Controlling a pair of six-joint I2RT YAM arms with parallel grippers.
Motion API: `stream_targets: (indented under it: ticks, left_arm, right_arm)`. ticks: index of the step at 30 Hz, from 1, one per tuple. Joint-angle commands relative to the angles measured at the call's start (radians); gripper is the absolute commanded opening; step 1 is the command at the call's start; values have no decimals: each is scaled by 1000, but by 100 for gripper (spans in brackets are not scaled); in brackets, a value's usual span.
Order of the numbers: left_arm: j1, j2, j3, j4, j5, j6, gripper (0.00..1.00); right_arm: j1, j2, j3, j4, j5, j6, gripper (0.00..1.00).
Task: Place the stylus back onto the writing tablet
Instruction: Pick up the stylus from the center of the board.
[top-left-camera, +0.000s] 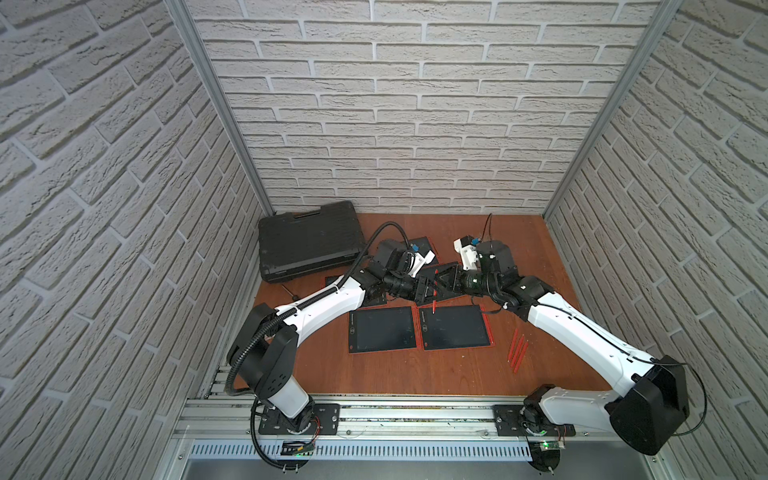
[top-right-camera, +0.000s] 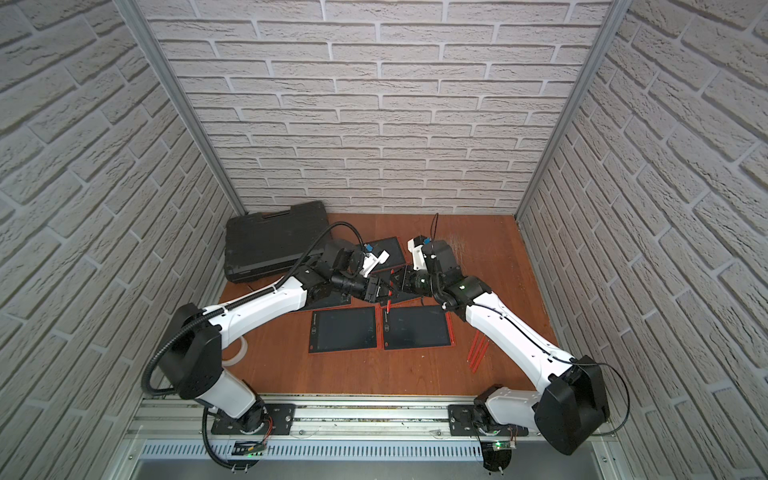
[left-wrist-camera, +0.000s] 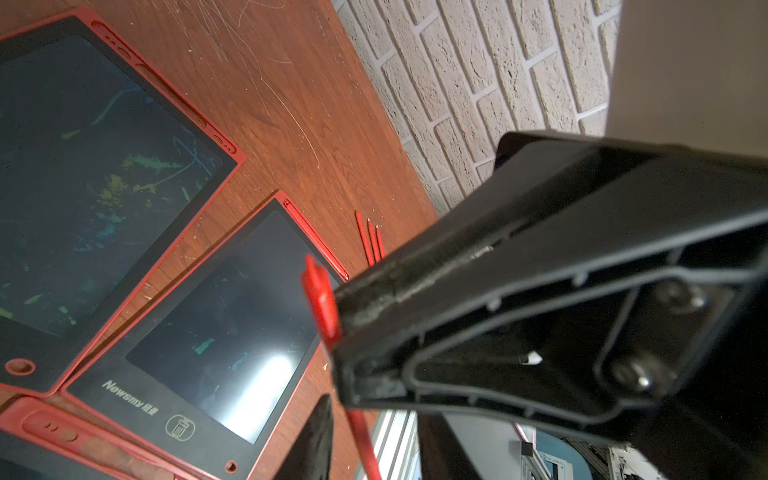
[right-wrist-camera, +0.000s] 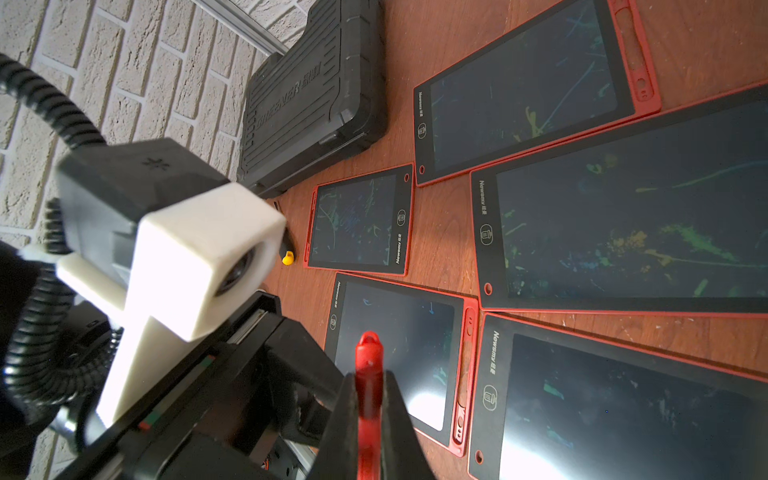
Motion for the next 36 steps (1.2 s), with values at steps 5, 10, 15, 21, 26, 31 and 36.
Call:
stream_targets:
  ticks: [5, 10, 15, 21, 26, 31, 36]
  left_arm:
    - [-1, -8, 1, -3, -12, 12, 31]
    - [9, -11, -2, -7, -32, 2, 31]
    - [10, -12, 5, -45, -92, 11, 36]
    - [10, -20, 4, -53, -125, 13, 37]
    - [10, -19, 4, -51, -126, 14, 35]
    - [9, -31, 5, -66, -150, 28, 30]
    - [9, -19, 9, -70, -144, 23, 27]
  right_arm:
    - [13, 2, 23, 13, 36, -17, 11]
    - [22, -3, 24, -13, 80, -23, 10]
    - [37, -3, 29, -33, 132, -23, 10]
    - [62, 17, 46, -43, 176, -13, 10]
    - [80, 40, 60, -41, 197, -7, 10]
    - [90, 58, 70, -58, 232, 9, 10]
    - [100, 70, 67, -43, 233, 25, 10]
